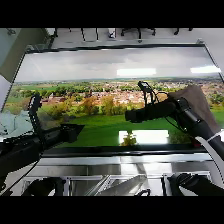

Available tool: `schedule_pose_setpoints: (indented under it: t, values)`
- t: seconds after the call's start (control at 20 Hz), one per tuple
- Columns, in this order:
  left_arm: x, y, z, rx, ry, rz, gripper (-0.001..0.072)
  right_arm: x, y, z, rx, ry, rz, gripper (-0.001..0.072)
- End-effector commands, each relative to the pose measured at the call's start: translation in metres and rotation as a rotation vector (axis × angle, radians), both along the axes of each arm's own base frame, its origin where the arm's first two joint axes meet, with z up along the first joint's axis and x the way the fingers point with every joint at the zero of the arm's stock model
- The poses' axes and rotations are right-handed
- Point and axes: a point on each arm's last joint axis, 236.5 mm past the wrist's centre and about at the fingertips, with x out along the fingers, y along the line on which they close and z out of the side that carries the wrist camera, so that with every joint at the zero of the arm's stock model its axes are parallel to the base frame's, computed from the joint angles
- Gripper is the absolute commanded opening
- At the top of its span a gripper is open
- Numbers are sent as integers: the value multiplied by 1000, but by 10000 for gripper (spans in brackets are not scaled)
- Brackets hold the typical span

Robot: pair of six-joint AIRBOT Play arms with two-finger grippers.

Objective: Fold the shirts.

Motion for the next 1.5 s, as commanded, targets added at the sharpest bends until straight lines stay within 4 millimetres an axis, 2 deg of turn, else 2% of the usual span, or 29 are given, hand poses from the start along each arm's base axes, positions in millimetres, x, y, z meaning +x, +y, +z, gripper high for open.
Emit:
schedule_pose_setpoints:
  t: [0.0, 0.4, 0.45, 0.6, 0.75, 0.85, 0.95, 1.0, 1.05, 1.2, 1.3, 1.45]
  values:
    - [0, 2, 0, 0, 0, 5, 14, 0, 1, -20, -23, 48, 1, 24]
    - [1, 2, 0, 2, -3, 7, 14, -1, -1, -62, -73, 140, 9, 24]
    - [0, 2, -1, 6, 3, 3, 14, 1, 6, -61, -36, 170, -31, 24]
    - [-6, 7, -11, 51, 30, -9, 14, 1, 16, -38, 29, 128, -19, 24]
    - [-4, 19, -20, 102, 46, 9, 14, 13, 17, 11, 79, -57, 2, 24]
    - [4, 33, -27, 124, 73, 58, 14, 22, 14, 44, 104, -191, 10, 24]
    - [16, 63, -41, 204, 118, 128, 35, 24, 14, 59, 121, -242, 6, 24]
    - [21, 82, -49, 277, 139, 146, 323, 24, 14, 61, 124, -245, 6, 24]
    - [25, 104, -55, 349, 174, 182, 718, 24, 14, 61, 123, -245, 6, 24]
    - [43, 195, -64, 560, 285, 380, 704, 24, 14, 57, 119, -236, 6, 24]
    - [56, 244, -64, 643, 327, 475, 704, 25, 14, 55, 118, -233, 6, 24]
    - [65, 289, -74, 658, 403, 554, 704, 25, 14, 55, 117, -232, 5, 24]
